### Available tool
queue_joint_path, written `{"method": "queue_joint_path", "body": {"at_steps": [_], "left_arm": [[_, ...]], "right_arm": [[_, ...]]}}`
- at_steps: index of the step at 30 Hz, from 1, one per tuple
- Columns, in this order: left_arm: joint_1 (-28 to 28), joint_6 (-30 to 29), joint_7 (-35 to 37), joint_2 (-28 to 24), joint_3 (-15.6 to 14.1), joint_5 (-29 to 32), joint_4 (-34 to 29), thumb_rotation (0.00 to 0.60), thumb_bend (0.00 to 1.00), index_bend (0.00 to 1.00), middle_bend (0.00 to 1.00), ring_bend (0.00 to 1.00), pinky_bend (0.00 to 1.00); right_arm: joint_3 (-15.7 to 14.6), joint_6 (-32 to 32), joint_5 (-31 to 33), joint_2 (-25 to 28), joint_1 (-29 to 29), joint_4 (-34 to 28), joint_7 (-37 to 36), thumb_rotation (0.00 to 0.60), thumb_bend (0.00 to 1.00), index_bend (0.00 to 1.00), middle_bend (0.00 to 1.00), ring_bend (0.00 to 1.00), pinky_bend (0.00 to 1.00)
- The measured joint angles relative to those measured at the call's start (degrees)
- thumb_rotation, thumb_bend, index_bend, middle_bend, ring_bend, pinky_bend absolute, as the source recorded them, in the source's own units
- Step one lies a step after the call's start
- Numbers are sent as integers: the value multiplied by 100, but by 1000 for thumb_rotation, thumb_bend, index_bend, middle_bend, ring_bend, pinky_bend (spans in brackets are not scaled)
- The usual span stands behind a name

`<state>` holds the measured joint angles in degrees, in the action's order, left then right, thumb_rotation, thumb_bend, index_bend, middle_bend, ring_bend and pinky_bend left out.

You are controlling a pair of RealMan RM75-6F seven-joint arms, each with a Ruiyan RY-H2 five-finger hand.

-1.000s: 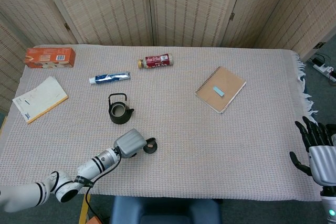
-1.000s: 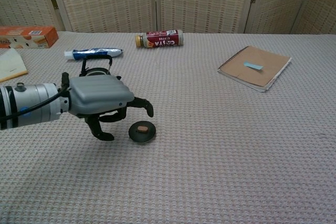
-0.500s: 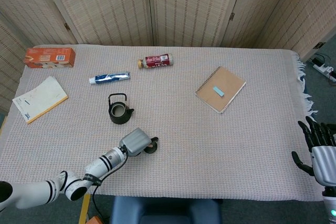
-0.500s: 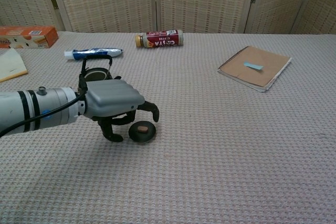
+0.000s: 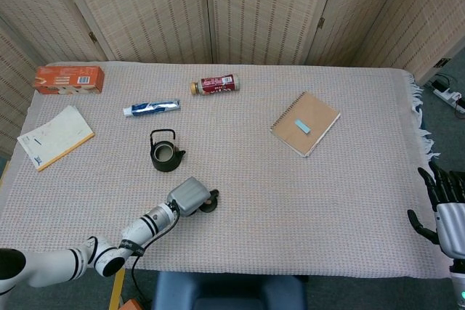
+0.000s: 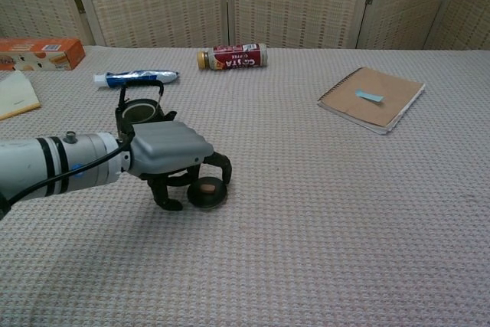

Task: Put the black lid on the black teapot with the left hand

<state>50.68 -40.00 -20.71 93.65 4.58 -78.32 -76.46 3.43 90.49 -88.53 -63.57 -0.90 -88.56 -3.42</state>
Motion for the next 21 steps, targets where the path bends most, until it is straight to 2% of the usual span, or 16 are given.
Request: {"method": "queue_joint_path", "body": {"at_steps": [8, 21], "left_arm": [[-21, -279, 252, 84, -46, -150, 112, 600, 267, 346, 879, 878, 842], [-55, -416, 359, -168, -8, -22, 18, 600, 268, 350, 879, 878, 842]], "right_arm": [[-1, 51, -1, -6, 35, -1, -5, 600, 370, 0, 0, 58, 0], [15, 79, 5, -44, 60, 93, -106, 600, 370, 0, 0, 57, 0]]}}
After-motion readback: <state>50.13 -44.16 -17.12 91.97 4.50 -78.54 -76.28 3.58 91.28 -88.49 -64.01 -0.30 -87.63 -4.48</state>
